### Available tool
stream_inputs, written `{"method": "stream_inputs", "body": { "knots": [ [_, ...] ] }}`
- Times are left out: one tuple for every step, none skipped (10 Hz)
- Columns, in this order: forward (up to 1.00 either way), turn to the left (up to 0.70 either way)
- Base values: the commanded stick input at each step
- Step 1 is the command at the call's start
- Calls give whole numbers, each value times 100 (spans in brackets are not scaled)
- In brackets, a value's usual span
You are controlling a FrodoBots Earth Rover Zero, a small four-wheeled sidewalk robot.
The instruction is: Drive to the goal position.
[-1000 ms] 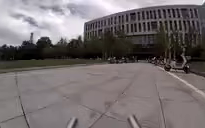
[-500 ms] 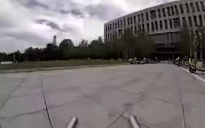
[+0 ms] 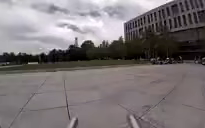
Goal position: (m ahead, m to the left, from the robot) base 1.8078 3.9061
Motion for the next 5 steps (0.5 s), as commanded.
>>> {"method": "stream_inputs", "body": {
  "knots": [
    [0, 70],
    [0, 70],
    [0, 70],
    [0, 70],
    [0, 70]
  ]
}}
